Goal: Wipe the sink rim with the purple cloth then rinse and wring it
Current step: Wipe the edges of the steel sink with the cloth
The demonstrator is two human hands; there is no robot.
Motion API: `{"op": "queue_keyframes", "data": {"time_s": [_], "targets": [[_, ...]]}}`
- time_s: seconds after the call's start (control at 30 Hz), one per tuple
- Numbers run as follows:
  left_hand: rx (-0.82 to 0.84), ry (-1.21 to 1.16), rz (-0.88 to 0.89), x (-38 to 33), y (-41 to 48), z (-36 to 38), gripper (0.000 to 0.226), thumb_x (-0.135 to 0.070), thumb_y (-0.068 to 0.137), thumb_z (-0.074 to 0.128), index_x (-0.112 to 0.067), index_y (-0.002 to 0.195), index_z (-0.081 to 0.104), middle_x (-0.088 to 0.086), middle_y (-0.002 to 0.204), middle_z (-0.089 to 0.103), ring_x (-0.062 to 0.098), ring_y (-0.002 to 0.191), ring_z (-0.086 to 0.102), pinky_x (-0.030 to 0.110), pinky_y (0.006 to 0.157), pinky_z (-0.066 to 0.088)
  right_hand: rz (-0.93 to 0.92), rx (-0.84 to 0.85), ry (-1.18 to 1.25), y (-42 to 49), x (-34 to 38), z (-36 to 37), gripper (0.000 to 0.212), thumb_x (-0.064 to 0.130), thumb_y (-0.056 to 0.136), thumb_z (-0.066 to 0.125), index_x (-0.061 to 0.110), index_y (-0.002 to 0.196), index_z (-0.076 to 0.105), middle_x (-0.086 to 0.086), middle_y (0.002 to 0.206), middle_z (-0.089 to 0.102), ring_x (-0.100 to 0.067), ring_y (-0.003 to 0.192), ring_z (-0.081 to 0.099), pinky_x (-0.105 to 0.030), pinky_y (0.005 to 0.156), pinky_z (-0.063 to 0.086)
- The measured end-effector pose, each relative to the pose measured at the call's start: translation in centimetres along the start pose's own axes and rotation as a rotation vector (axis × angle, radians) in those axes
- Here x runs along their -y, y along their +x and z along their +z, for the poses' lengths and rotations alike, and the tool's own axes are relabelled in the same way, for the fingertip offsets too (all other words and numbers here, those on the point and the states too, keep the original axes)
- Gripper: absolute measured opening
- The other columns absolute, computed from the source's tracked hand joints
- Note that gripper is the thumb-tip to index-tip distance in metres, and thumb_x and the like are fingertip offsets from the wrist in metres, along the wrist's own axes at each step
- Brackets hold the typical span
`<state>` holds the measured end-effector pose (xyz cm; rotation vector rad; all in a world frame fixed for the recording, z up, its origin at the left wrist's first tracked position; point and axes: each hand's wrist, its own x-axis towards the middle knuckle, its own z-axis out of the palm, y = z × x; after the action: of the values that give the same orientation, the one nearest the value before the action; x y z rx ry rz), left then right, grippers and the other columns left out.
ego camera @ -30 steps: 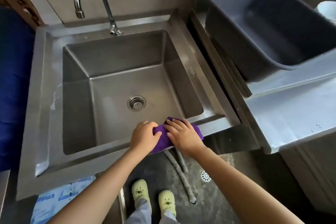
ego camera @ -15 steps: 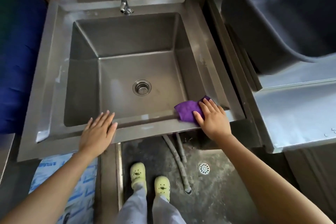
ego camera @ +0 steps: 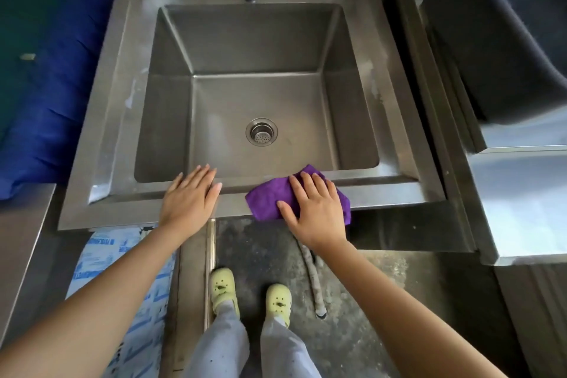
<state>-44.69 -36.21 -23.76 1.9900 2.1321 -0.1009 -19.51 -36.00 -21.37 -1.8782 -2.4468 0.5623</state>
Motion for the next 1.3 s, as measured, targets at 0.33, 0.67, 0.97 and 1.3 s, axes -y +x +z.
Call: {"op": "queue_keyframes", "data": {"time_s": [0.33,0.67,0.97,1.3], "targets": [[0.062,-0.185,0.113,2.3,0.2,0.0,0.091,-0.063,0.079,-0.013,-0.014,0.144,0.027,0.002,0.154,0.026,0.012,0.144,0.018,0.028,0.118,0.007,-0.223,0.078,0.041,2.5,7.1,2.1,0.07,0.066,0.085,0.029,0.024,0.141,0.034,-0.003,0.151,0.036,-0.027,0.143,0.024,-0.043,0.117,0.018],[0.018,-0.005,0.103,7.9,-3.1,-0.7,0.078,-0.059,0.087,-0.009,-0.016,0.145,0.021,-0.004,0.154,0.02,0.008,0.142,0.012,0.026,0.118,0.004,-0.307,0.082,-0.012,2.1,4.9,1.8,0.07,0.067,0.083,0.031,0.025,0.139,0.039,0.003,0.145,0.046,-0.018,0.138,0.036,-0.035,0.115,0.023],[0.028,0.016,0.101,7.6,-3.0,-0.9,0.066,-0.048,0.097,0.009,-0.01,0.133,0.048,0.006,0.14,0.05,0.021,0.131,0.045,0.029,0.109,0.018,-0.321,0.194,-0.062,2.6,5.0,0.5,0.081,0.071,0.078,0.03,0.029,0.146,0.02,0.004,0.157,0.02,-0.018,0.147,0.011,-0.033,0.117,0.004],[-0.194,-0.18,-0.043,14.1,-2.0,-3.2,0.069,-0.051,0.093,0.009,-0.007,0.143,0.028,0.011,0.152,0.028,0.025,0.143,0.02,0.033,0.117,0.006,-0.459,0.322,-0.112,5.6,13.4,2.6,0.097,0.082,0.069,0.017,0.027,0.148,0.005,0.001,0.16,0.005,-0.022,0.147,0.002,-0.042,0.12,0.004]]}}
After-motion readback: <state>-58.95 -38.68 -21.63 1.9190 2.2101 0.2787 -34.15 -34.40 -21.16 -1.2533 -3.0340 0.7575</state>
